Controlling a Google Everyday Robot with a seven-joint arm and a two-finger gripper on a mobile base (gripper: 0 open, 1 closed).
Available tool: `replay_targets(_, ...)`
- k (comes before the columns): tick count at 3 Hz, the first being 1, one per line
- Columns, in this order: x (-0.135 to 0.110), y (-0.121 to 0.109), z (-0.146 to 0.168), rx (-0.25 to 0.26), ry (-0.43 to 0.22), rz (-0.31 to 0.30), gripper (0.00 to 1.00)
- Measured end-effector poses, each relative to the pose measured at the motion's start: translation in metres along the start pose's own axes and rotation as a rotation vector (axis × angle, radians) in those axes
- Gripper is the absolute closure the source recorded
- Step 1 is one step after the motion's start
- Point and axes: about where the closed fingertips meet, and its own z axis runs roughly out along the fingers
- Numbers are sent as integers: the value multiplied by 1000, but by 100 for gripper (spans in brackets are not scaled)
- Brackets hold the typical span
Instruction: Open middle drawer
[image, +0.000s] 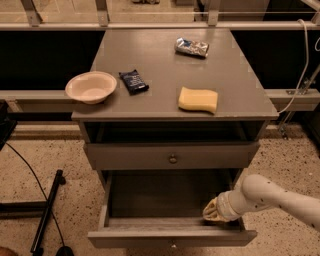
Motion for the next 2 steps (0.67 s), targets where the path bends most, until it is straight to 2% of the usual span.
replay_targets(1,8,12,18,-64,-28,15,100)
replay_targets(2,-2,33,25,-158,-65,-18,100)
